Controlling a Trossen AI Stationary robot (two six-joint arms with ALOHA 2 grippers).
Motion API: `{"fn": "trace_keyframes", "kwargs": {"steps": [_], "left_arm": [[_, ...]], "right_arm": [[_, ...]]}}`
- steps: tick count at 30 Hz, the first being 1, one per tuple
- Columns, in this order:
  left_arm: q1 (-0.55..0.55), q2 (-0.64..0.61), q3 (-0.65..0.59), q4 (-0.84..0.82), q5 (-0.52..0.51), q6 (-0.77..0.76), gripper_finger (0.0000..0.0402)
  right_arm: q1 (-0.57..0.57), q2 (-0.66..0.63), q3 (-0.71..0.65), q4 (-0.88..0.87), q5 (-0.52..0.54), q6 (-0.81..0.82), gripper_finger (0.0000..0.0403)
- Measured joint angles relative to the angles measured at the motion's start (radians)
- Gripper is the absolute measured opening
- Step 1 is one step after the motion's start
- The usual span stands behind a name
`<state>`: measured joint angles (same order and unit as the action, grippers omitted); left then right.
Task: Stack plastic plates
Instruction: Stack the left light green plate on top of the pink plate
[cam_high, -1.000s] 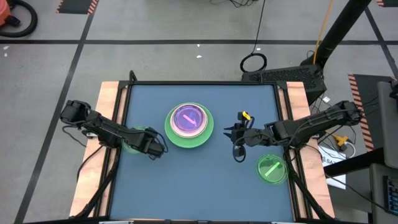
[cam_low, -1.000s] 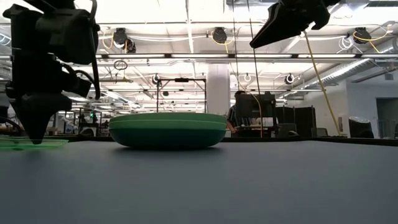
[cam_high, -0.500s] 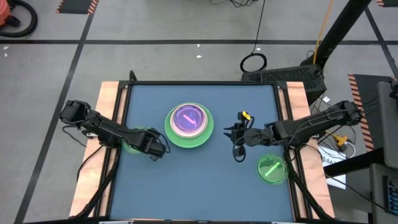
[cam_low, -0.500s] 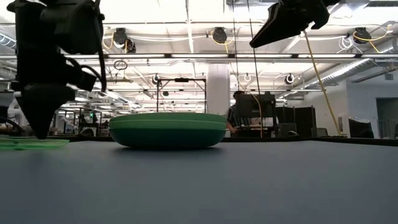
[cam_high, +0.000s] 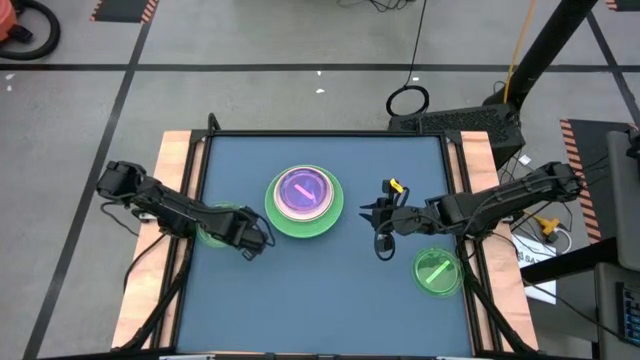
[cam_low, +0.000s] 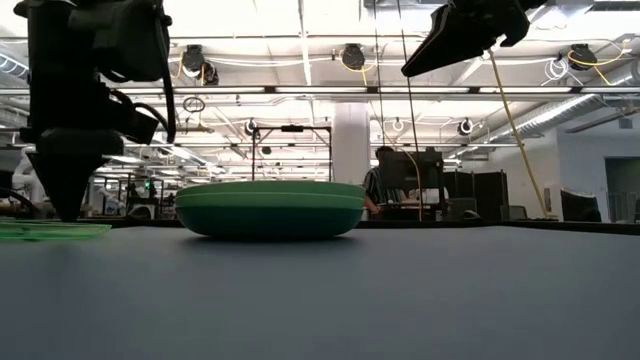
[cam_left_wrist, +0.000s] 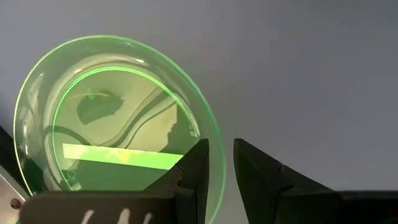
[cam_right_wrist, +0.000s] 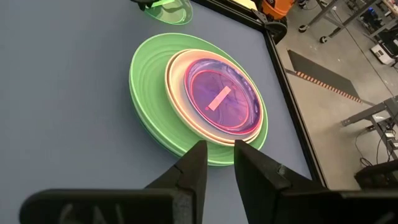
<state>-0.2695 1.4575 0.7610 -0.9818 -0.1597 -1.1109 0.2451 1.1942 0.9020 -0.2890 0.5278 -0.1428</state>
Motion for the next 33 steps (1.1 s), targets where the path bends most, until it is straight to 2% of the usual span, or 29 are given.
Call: {"fn": "trace_keyframes", "kwargs": {"steps": [7, 33], "left_arm": [[0.0, 0.009, -0.051, 0.088, 0.0, -0.014, 0.0081], [0.0, 0.018, -0.052, 0.101, -0.052, -0.014, 0.0081]], "right_arm": [[0.0, 0.0, 0.0, 0.0, 0.0, 0.0, 0.0073], [0.0, 0.0, 0.0, 0.0, 0.0, 0.0, 0.0073]]}}
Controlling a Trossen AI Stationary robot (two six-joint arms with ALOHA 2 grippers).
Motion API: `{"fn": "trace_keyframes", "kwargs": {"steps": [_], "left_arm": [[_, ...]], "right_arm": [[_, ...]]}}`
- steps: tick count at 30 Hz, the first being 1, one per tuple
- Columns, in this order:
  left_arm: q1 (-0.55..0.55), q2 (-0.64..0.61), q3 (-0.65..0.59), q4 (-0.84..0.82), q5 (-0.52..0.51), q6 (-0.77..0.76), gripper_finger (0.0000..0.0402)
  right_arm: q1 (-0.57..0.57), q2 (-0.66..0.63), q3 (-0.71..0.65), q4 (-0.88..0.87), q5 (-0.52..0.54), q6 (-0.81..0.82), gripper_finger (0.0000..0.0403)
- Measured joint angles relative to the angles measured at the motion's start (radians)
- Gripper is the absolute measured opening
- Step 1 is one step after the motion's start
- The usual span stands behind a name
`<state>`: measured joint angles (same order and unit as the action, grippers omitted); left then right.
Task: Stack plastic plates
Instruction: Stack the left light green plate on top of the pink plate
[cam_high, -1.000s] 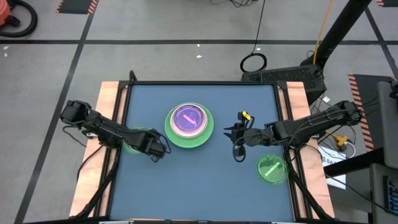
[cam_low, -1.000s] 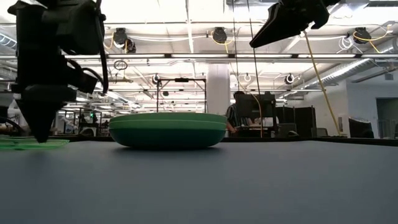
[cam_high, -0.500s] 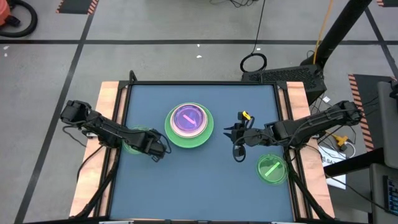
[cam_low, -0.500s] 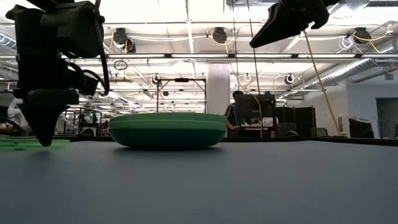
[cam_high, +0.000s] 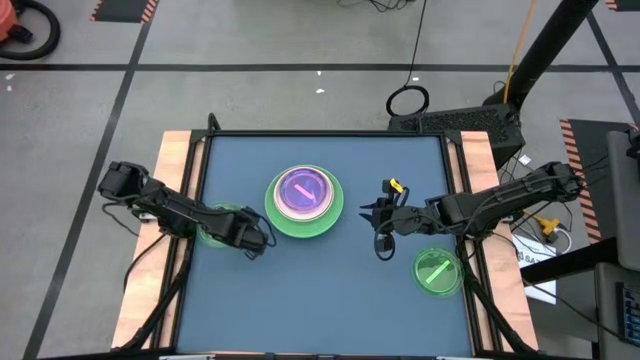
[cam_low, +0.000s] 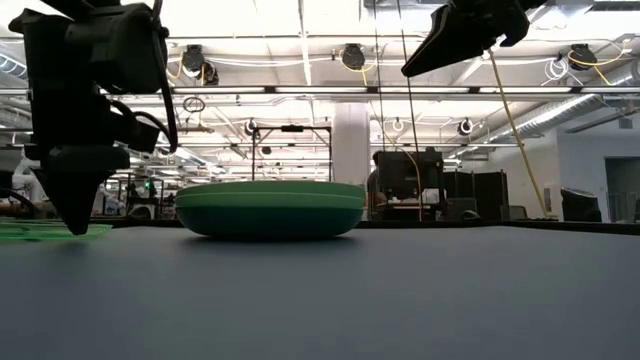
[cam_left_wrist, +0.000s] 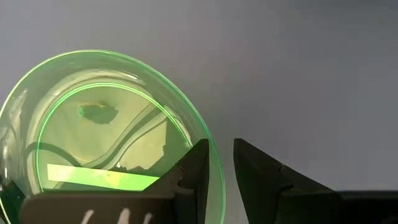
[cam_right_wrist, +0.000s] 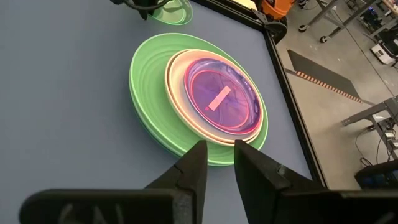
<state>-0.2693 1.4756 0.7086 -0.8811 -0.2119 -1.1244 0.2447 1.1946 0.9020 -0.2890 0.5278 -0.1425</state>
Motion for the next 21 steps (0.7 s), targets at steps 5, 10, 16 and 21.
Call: {"fn": "trace_keyframes", "kwargs": {"steps": [5, 10, 16, 21], "left_arm": [[0.0, 0.063, 0.005, 0.009, -0.006, 0.017, 0.0081], [0.0, 0.085, 0.006, 0.009, -0.007, 0.025, 0.0081], [0.001, 0.055, 0.004, 0.01, -0.002, 0.027, 0.0081], [0.0, 0.036, 0.036, 0.017, 0.007, 0.044, 0.008]], "right_arm": [[0.0, 0.0, 0.0, 0.0, 0.0, 0.001, 0.0073], [0.0, 0.0, 0.0, 0.0, 0.0, 0.001, 0.0073], [0.0, 0.0, 0.0, 0.0, 0.0, 0.001, 0.0073], [0.0, 0.0, 0.0, 0.0, 0.0, 0.001, 0.0073]]}}
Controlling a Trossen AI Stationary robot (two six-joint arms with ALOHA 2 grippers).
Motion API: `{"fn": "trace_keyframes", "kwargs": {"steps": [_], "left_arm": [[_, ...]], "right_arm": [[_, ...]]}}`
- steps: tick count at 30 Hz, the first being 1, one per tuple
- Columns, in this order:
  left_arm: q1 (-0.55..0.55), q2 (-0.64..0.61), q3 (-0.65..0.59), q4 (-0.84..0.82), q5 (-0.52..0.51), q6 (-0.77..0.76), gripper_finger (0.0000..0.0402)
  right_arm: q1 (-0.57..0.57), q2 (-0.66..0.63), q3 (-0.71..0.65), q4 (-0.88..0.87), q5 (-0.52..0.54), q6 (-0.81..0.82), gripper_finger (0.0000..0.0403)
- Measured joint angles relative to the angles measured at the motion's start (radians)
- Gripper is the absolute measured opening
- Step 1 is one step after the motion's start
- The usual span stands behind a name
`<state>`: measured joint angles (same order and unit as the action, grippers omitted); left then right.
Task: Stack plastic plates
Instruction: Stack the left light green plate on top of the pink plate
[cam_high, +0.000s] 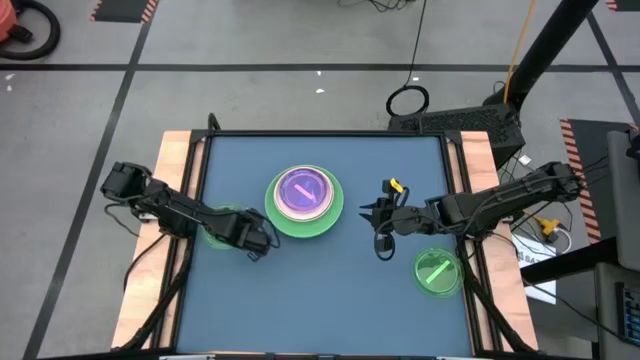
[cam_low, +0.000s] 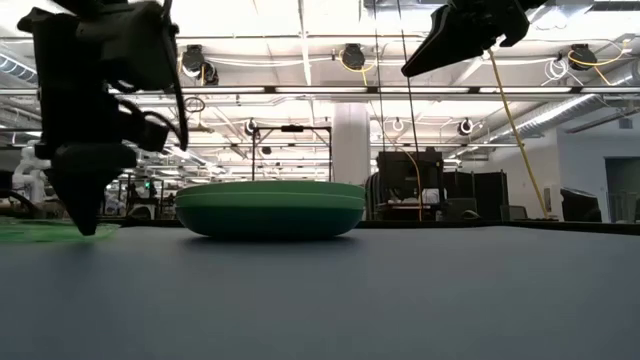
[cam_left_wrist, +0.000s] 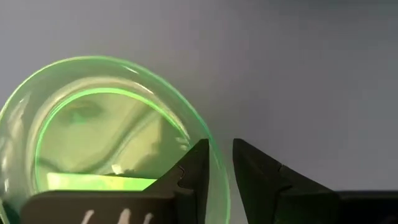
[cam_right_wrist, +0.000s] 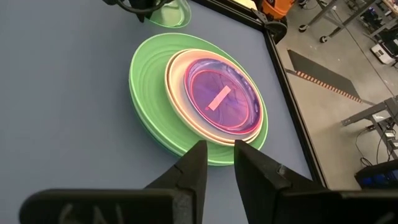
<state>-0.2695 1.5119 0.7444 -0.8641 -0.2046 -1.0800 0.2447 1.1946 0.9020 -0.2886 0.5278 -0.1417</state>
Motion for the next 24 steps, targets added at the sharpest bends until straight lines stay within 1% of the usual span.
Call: {"fn": "trace_keyframes", "kwargs": {"steps": [3, 7, 8, 16, 19, 24], "left_arm": [[0.0, 0.0, 0.012, -0.016, 0.005, 0.021, 0.0064], [0.0, 0.0, 0.015, -0.018, 0.006, 0.022, 0.0013], [0.0, 0.0, 0.015, -0.019, 0.006, 0.022, 0.0008], [-0.002, 0.0, 0.036, -0.029, 0.036, 0.044, 0.0005], [-0.005, 0.0, 0.076, -0.045, 0.04, 0.077, 0.0004], [-0.021, 0.0, 0.186, -0.143, 0.028, 0.122, 0.0004]], "right_arm": [[0.0, 0.0, 0.0, 0.0, 0.0, 0.0, 0.0073], [0.0, 0.0, 0.0, -0.001, 0.0, 0.0, 0.0073], [0.0, 0.0, 0.0, 0.0, 0.0, 0.0, 0.0073], [0.0, 0.0, 0.0, 0.0, 0.0, 0.0, 0.0073], [0.0, 0.0, 0.0, 0.0, 0.0, 0.0, 0.0073], [0.0, 0.0, 0.0, 0.0, 0.0, 0.0, 0.0073]]}}
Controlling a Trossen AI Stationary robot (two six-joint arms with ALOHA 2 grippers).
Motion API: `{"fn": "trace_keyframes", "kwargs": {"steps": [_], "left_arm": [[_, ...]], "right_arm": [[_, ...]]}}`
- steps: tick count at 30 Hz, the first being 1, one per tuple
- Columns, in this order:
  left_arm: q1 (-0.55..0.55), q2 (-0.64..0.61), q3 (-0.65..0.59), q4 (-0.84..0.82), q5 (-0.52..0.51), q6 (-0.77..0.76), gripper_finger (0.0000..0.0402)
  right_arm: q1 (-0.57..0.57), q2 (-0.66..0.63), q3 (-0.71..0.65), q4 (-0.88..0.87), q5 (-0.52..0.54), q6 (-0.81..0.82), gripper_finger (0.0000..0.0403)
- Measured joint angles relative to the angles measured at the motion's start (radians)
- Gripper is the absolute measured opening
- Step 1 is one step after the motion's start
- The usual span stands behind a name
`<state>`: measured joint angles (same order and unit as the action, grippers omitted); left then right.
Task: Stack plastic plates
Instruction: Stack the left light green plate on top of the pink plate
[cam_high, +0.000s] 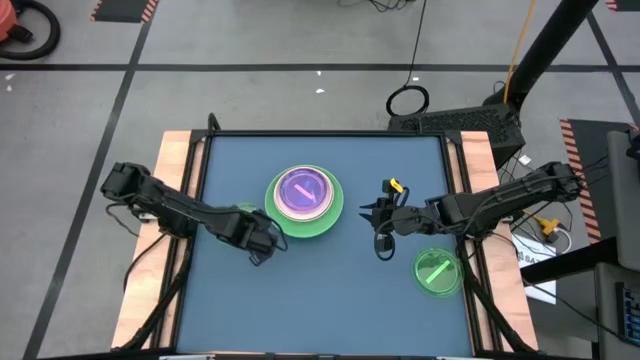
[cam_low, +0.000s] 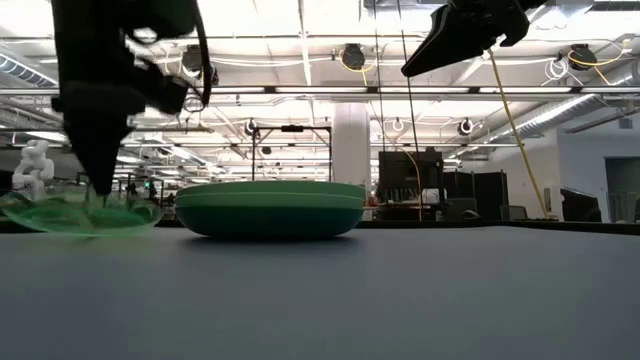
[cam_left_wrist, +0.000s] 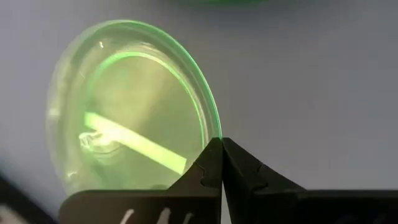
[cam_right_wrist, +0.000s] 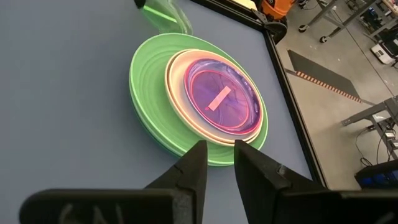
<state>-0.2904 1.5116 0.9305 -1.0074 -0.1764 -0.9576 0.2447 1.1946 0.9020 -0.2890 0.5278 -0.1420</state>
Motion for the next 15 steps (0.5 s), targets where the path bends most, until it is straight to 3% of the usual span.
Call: {"fn": "trace_keyframes", "kwargs": {"steps": [8, 15], "left_arm": [[-0.028, -0.001, 0.188, -0.215, -0.115, 0.011, 0.0003], [-0.05, -0.001, 0.296, -0.217, -0.224, 0.118, 0.0003]], "right_arm": [[0.0, 0.0, 0.0, 0.0, 0.0, 0.0, 0.0073], [0.0, 0.0, 0.0, 0.0, 0.0, -0.001, 0.0073]]}}
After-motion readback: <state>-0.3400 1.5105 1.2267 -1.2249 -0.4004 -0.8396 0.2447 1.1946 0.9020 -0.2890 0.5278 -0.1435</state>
